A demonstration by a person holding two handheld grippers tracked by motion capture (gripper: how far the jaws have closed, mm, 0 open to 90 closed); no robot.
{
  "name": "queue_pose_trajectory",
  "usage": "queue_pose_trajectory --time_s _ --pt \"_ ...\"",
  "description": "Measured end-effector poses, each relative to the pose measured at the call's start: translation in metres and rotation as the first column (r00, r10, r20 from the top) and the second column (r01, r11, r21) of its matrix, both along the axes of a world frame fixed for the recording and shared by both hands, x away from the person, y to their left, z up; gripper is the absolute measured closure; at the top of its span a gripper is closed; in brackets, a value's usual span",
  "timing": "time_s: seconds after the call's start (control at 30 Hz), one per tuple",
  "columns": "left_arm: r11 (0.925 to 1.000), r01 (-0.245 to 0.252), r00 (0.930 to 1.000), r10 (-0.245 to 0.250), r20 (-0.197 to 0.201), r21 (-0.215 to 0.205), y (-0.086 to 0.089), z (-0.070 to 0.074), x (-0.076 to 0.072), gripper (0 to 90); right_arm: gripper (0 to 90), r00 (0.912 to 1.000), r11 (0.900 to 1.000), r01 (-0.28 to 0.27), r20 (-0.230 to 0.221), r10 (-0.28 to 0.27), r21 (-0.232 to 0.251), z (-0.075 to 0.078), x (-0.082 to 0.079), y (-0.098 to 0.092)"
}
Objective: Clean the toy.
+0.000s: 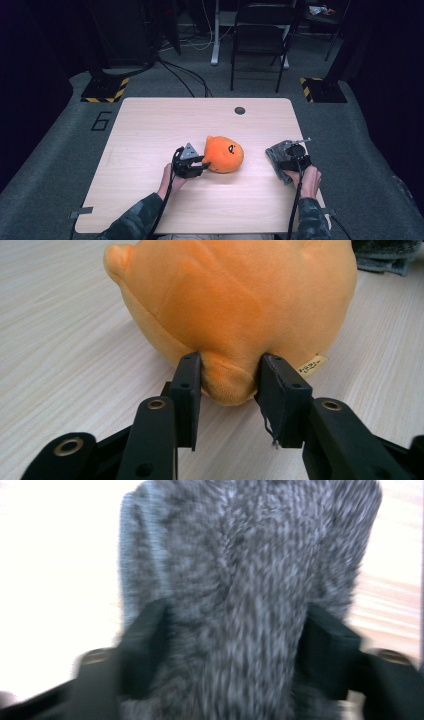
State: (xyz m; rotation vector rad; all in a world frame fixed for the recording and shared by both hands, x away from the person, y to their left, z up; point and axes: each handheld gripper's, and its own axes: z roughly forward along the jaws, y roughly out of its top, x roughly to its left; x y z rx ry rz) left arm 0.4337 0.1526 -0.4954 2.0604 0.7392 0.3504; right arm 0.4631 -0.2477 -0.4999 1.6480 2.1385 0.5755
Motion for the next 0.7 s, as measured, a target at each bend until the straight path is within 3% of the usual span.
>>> queue_pose_trajectory --time_s 0.23,0.3,0.47,0.7 --pt "1.0000 -0.003 1.0000 0.003 0.000 0.001 0.000 0.000 0.000 63.9 53.9 0.9978 0.996 0.064 0.014 -0.065 0.059 0.000 -0.003 -0.007" --pt "1.0000 -0.004 1.0000 0.004 0.000 0.000 0.000 0.000 0.000 64.0 62.4 0.9960 0.994 0.085 0.018 -0.087 0.075 0.000 -0.005 -0.009" --pt "1.0000 -0.005 1.0000 0.005 -0.001 -0.006 0.000 0.000 0.000 67.6 75.0 0.9973 0.998 0.054 0.048 -0.056 0.044 0.001 -0.005 -0.006" --pt "0.9999 -0.005 1.0000 0.005 0.003 -0.012 0.000 0.001 -0.002 71.7 76.0 0.9941 0.995 -0.018 0.108 0.007 0.098 0.022 -0.011 0.007"
